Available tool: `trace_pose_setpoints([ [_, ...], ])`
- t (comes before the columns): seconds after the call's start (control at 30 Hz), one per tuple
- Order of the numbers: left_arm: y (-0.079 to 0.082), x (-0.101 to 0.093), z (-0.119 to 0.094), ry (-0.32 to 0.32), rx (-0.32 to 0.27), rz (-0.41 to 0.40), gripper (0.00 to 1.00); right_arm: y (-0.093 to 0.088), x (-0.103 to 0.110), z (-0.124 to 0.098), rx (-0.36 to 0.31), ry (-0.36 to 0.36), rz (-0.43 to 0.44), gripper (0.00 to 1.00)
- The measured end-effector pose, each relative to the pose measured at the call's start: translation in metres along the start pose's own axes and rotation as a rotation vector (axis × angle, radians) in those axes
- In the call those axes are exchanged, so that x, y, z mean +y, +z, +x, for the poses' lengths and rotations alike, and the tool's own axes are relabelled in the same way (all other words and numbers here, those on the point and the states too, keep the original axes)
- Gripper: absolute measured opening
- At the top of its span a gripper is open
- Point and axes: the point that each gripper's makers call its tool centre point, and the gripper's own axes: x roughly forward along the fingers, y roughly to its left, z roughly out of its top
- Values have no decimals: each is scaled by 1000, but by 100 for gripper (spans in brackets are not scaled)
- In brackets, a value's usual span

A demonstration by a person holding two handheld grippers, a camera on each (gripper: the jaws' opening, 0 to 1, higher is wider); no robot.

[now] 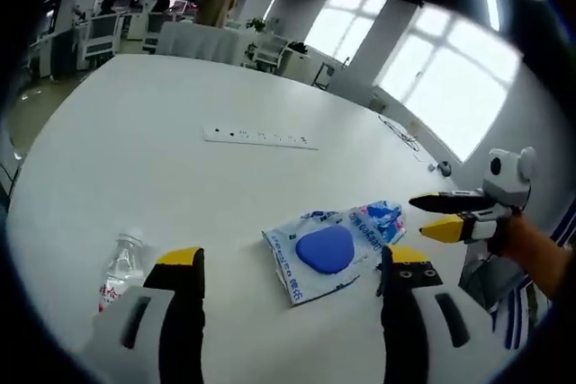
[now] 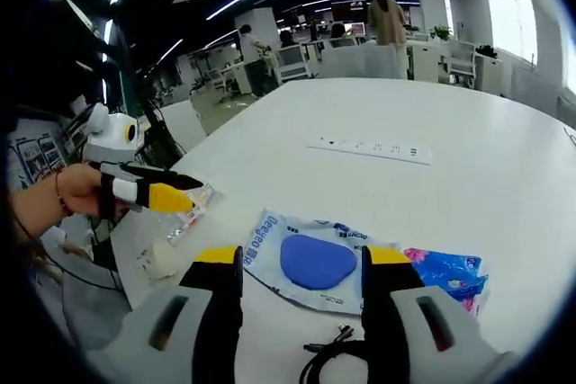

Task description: Arrange the tabletop items into an orderly group along one side of the table until the central work area is clear of visible clutter.

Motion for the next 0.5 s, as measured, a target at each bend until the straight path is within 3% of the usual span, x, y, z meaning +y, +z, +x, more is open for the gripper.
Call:
trace_pose_setpoints([
  [0.5,7,16,-54,13,-50,5,84,14,38,5,-18,66,-13,52],
])
